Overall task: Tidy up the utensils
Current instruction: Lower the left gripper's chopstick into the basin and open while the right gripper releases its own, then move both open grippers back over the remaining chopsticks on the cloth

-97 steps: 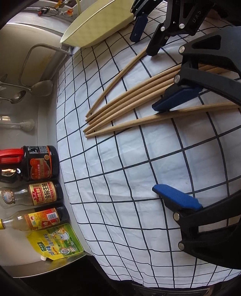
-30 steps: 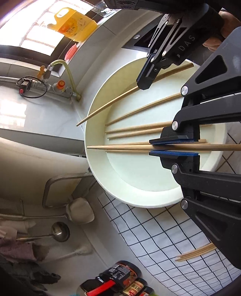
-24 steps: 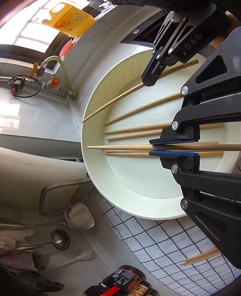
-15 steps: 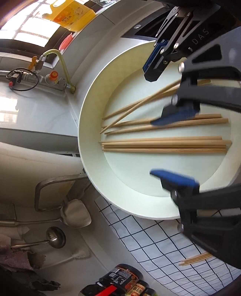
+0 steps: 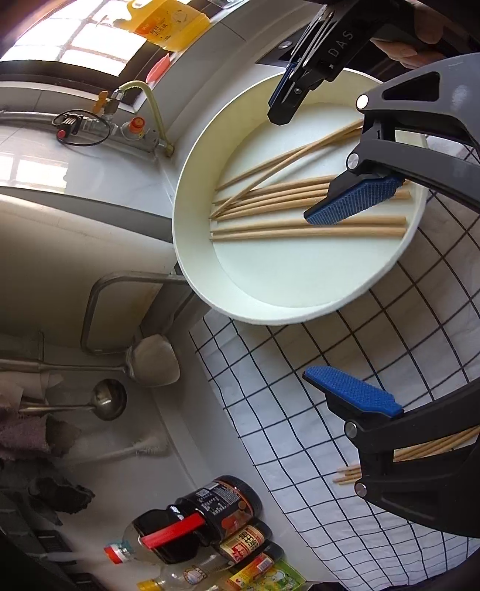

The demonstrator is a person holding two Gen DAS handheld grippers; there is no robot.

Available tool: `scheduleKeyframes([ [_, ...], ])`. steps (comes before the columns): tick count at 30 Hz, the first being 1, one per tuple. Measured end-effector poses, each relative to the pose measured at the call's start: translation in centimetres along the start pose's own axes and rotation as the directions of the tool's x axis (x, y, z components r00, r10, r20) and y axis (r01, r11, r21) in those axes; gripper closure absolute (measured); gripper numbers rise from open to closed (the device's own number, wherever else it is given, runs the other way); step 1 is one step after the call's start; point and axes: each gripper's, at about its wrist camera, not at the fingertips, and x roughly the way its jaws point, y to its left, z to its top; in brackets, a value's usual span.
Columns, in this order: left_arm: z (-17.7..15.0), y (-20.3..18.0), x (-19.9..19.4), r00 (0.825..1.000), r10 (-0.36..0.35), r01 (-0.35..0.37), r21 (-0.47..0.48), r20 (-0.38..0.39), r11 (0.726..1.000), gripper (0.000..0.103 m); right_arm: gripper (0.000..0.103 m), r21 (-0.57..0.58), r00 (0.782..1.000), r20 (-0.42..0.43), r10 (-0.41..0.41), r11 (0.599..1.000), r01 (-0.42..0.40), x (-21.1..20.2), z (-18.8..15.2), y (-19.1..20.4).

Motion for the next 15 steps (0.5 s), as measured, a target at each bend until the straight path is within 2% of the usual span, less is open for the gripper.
scheduleKeyframes([
  [2,-0.4,0.9,-0.5,1.000,0.015,-0.015,-0.006,0.003,1.000,0.023,0.069,-0.024,1.000,0.002,0.006,1.000,-0.006,0.0,-0.2,0.9],
  [7,-1.9,3.4,-1.7,0.999,0.032,-0.032,-0.037,0.015,0.999,0.021,0.069,-0.062,0.999,-0.014,0.030,0.998,-0.030,0.3,-0.8,2.8],
  [10,-2.8,4.9,-2.4,0.999,0.048,-0.047,-0.051,0.017,0.998,0.019,0.061,-0.070,0.998,-0.024,0.056,0.996,-0.058,0.6,-1.2,3.8],
  [15,-4.6,7.9,-4.1,0.996,0.085,-0.081,-0.092,0.038,0.992,0.017,0.061,-0.099,0.994,-0.042,0.101,0.990,-0.105,0.9,-2.1,6.0],
])
